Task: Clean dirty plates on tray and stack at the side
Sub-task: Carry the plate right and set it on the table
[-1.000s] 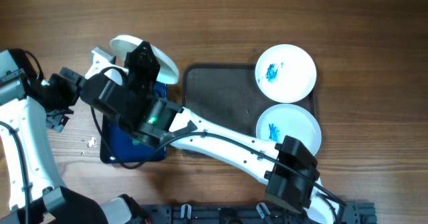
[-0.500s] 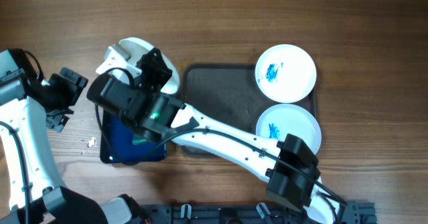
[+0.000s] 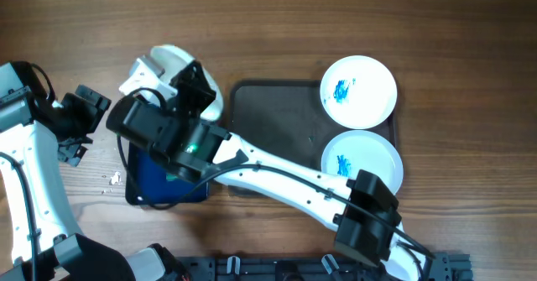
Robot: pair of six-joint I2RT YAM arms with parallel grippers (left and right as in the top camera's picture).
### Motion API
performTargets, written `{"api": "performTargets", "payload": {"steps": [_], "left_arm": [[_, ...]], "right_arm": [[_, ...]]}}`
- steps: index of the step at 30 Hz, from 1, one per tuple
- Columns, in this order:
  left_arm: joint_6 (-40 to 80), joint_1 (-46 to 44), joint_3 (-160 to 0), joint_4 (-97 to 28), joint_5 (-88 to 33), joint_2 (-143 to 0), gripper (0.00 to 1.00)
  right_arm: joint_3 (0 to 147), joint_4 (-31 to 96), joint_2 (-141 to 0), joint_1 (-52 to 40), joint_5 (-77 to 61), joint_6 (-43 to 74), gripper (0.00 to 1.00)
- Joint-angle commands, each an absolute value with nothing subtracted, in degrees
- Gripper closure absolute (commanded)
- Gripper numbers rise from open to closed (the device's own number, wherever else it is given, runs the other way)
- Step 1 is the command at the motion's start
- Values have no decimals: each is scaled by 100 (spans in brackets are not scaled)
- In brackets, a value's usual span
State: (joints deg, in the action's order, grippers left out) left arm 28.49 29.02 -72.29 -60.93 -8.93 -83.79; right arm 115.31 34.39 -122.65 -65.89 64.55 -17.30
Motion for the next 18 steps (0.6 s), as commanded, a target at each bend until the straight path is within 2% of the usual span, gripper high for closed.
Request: {"api": "performTargets", "payload": {"steps": [1,2,4,5,6,9,13,14,18], "left_arm": [[2718,2943,-7332,-6130,-961,-8390,0],[2718,2943,-7332,-6136,-961,-8390,0],[2720,2943,-7332,-6136,-961,-8390,0],[2720,2941,-7332,-6136,-961,-8390,0],[2720,2943,-7332,-6136,-961,-8390,0],[2720,2943,-7332,-6145,-961,-8390,0],[2720,2941,-7332,-6173,-961,-8392,0],[2718,2941,-7332,-6173,-961,-8392,0],[2665,2932,-7330,-6173,-958,-8418,0]], "right_arm": [[11583,4434,-12081,-6499,3321,-1872,96],[11581,4488,-12081,-6508,3376,-1194,95],[11581,4515,-12119,-6517,5113,-320,96],[11581,4545,-12119,-6490,5883,-244,95],[11583,4554,-12112,-6466,5760,-427,96],[11583,4799,-12095,-6278,4619,-266,96],[11583,5183,-12042,-5605,2775,921,96],[11596,5369,-11948,-5159,2032,1264,96],[11601,5638,-11561,-4128,884,1522,96]]}}
